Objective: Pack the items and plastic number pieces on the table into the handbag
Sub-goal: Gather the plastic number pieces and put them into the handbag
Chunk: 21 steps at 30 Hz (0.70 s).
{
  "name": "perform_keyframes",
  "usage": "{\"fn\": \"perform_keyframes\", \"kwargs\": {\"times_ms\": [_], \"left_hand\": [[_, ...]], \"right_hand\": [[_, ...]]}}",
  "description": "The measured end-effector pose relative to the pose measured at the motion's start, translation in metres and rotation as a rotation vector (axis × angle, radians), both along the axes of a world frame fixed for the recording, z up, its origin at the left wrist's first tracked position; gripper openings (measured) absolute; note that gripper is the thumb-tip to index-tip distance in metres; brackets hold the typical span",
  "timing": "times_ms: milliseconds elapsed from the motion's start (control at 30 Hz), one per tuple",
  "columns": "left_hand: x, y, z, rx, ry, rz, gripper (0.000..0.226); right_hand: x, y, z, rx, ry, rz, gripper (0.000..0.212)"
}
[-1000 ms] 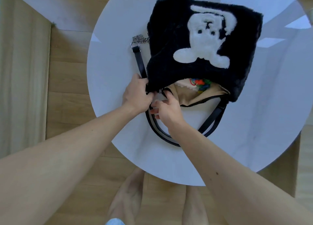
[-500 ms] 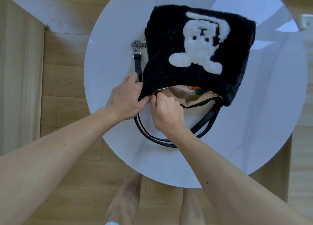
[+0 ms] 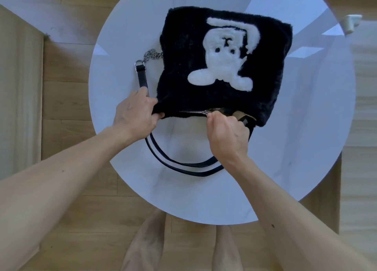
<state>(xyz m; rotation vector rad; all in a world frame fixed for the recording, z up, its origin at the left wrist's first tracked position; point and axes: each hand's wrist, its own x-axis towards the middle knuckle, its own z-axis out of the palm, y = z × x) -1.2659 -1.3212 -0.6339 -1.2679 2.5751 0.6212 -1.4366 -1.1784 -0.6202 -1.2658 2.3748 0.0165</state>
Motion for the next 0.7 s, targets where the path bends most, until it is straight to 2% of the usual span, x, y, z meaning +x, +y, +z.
{"fn": "perform_keyframes", "kwargs": {"times_ms": [167, 267, 400, 533, 600, 633, 700], "left_hand": [[-0.008, -0.008, 0.002, -0.026, -0.105, 0.039, 0.031], [-0.008, -0.010, 0.002, -0.054, -0.157, 0.033, 0.033], [-0.012, -0.015, 0.006, -0.068, -0.212, 0.060, 0.032], [-0.018, -0.012, 0.010, -0.068, -0.253, 0.044, 0.041], [-0.024, 0.000, 0.016, -0.100, -0.195, 0.099, 0.051], [-0.030, 0.009, 0.019, -0.132, -0.110, 0.106, 0.055], [-0.051, 0.031, 0.029, -0.185, 0.103, -0.024, 0.058]], "right_hand": [[-0.039, 0.032, -0.002, 0.003, 0.076, -0.232, 0.043], [-0.048, 0.048, -0.003, -0.030, 0.103, -0.221, 0.043], [-0.067, 0.065, -0.005, -0.052, 0.174, -0.323, 0.044], [-0.069, 0.085, -0.005, -0.166, 0.085, -0.189, 0.039], [-0.063, 0.089, -0.006, -0.211, 0.063, -0.122, 0.038], [-0.062, 0.090, -0.008, -0.220, 0.059, -0.101, 0.037], [-0.061, 0.089, -0.013, -0.241, 0.040, -0.089, 0.035]]}}
